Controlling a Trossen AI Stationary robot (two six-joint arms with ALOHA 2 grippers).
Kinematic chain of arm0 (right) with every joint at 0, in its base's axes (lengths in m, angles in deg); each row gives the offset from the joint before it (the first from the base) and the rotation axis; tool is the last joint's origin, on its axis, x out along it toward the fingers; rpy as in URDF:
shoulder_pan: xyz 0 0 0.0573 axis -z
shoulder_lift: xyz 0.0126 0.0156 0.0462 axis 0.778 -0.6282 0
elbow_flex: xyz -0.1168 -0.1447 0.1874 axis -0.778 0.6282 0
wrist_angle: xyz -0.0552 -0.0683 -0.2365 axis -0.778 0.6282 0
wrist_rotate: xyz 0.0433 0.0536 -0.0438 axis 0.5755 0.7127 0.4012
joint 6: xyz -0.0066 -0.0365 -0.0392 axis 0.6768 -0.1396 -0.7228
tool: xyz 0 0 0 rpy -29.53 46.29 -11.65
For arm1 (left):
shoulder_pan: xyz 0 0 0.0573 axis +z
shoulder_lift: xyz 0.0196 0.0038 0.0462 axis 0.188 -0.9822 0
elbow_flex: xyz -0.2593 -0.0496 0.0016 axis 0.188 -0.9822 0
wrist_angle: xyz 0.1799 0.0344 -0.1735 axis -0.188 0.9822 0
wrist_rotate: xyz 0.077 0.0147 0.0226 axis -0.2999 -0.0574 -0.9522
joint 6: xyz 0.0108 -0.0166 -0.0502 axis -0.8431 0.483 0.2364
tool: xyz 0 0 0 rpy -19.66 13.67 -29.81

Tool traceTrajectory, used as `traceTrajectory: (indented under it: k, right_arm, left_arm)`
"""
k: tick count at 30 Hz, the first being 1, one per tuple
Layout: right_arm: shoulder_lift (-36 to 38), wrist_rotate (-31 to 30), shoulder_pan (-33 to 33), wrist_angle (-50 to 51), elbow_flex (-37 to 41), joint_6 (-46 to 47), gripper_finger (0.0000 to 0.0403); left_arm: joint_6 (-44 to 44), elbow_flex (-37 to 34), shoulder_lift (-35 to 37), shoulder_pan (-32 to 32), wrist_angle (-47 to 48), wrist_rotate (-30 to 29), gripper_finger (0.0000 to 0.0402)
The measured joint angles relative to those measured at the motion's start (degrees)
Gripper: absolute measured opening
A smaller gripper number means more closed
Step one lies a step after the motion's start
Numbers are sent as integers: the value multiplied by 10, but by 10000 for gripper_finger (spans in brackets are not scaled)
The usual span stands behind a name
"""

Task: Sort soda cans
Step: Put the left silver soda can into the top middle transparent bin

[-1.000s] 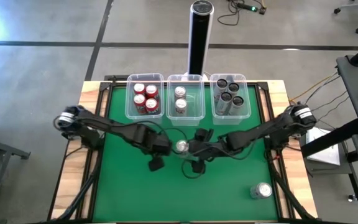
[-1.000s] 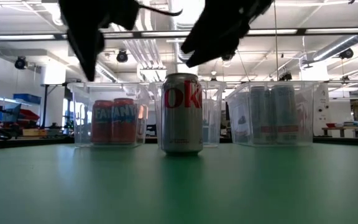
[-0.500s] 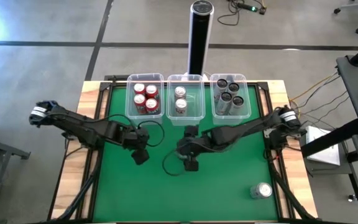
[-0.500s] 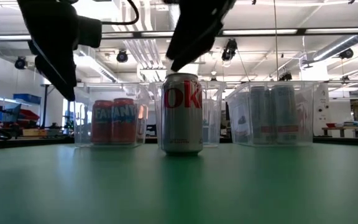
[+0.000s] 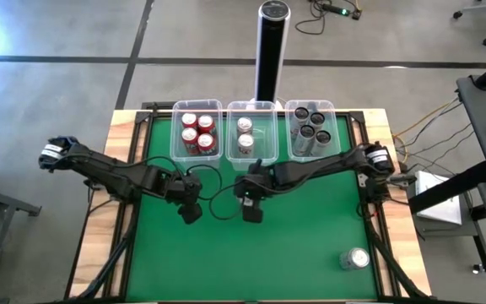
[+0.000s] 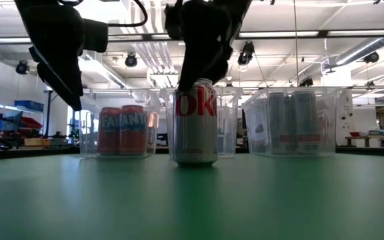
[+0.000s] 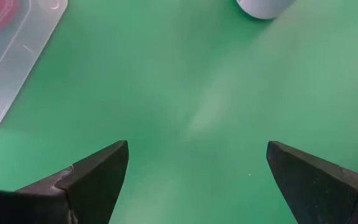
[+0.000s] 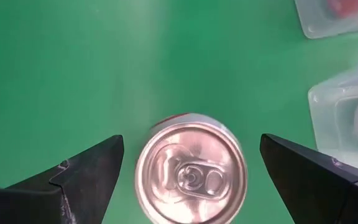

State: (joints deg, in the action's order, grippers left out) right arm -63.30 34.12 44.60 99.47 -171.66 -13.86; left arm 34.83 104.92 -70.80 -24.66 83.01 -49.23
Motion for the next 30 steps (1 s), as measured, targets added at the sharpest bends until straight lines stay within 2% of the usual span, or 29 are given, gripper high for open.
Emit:
traceTrajectory:
  k: [3, 6, 10, 13, 18, 21, 24, 30]
  right_arm:
    - [-13, 4, 5, 3, 1, 7, 373]
    - [-25, 8, 8, 6, 1, 8, 373]
    - [-31, 10, 8, 13, 1, 13, 369]
    - [-31, 9, 9, 13, 1, 24, 353]
    - [-30, 10, 12, 27, 1, 17, 302]
    - [-25, 8, 13, 41, -2, 9, 297]
    - [-16, 10, 17, 91, -40, 8, 297]
    - [8, 38, 47, 206, -195, -25, 297]
  left_arm:
    - [2, 0, 0, -2, 0, 1, 367]
    - [10, 4, 12, -3, 9, 36, 367]
    - [5, 33, 45, -11, 40, 35, 367]
    - [-4, 45, 73, -12, 45, 12, 367]
    - [-1, 55, 115, -11, 48, -57, 367]
    - [-7, 78, 140, -11, 49, -92, 367]
    - [-39, 117, 166, -11, 46, -123, 367]
    - [-108, 199, 201, -11, 32, -189, 367]
